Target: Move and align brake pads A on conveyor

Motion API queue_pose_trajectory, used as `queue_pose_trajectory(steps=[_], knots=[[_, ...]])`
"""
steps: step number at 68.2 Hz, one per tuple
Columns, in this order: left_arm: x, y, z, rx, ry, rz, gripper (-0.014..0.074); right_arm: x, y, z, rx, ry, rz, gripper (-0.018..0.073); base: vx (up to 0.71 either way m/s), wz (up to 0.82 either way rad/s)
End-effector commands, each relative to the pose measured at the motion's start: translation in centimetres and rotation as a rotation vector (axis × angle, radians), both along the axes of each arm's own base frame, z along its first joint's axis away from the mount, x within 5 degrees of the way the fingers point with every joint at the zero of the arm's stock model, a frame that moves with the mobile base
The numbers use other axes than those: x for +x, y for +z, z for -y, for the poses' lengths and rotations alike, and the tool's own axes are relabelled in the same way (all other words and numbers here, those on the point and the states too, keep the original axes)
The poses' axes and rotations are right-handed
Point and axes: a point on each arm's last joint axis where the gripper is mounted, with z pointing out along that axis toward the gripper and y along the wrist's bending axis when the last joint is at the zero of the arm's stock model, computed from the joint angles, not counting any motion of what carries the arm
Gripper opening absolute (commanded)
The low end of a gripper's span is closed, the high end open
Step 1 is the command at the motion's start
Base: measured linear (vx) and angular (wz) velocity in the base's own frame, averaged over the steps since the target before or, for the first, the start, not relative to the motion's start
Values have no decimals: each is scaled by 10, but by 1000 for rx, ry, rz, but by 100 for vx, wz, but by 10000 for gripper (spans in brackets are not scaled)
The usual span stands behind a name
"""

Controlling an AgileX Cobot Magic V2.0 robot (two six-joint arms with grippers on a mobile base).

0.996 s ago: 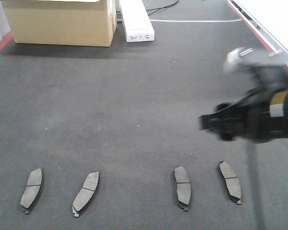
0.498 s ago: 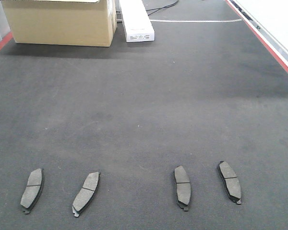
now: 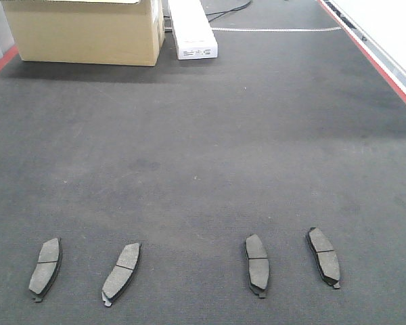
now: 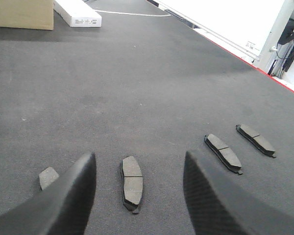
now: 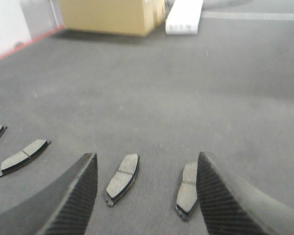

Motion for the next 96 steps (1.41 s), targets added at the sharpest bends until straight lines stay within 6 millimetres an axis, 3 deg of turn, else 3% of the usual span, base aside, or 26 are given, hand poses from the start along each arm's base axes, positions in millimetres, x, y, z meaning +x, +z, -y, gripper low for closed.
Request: queue_pose_trajectory(steps=[1, 11, 21, 26, 33, 36, 82, 87, 96], knots=[[2, 13, 1, -39, -7, 76, 376, -3, 0, 0, 31, 20, 154, 435, 0, 0], [2, 13, 1, -40, -7, 77, 376, -2, -12, -3, 70, 43, 284, 435, 0, 0], [2, 13, 1, -40, -7, 77, 351, 3, -19, -5, 49, 46, 262, 411, 0, 0], [2, 13, 1, -41, -7, 79, 246, 3, -20, -5, 26, 40, 263, 309, 0, 0], [2, 16, 2, -53, -8, 104, -11, 3, -19, -5, 27, 41, 273, 76, 0, 0], [3, 18, 2, -67, -8, 132, -8, 3, -19, -5, 33, 42, 277, -19, 0, 0], [4, 19, 2, -76, -9, 147, -7, 3, -20, -5, 38, 43, 266, -11, 0, 0], [8, 11, 4, -71, 0, 140, -7, 3, -20, -5, 38, 43, 266, -11, 0, 0], [23, -26, 6, -17, 105, 136, -7, 3, -20, -5, 38, 43, 266, -11, 0, 0]])
